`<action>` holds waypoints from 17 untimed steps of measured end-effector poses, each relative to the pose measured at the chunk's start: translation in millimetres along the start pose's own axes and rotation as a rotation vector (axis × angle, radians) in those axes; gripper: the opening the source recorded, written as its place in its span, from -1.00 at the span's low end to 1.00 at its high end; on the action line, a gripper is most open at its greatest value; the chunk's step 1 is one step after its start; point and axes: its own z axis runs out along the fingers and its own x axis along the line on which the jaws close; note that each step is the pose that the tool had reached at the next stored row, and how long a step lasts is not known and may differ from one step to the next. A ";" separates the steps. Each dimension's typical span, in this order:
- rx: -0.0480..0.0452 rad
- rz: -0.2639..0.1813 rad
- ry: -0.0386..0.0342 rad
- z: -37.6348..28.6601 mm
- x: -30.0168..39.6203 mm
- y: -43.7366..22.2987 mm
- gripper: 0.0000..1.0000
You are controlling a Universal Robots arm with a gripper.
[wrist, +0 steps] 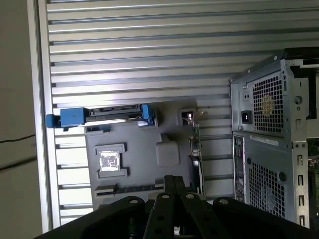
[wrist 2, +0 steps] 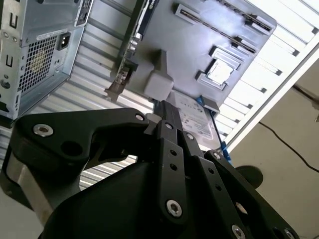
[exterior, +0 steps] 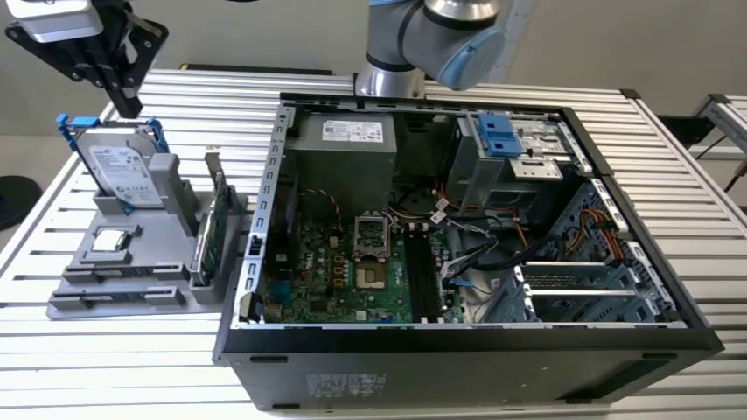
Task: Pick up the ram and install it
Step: 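Reach for the ram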
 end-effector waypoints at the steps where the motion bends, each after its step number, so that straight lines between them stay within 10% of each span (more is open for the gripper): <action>1: 0.0000 0.000 0.0000 0.0 0.8 0.0 -1.00; 17: 0.0000 0.000 -0.0001 -0.3 13.7 -1.0 -1.00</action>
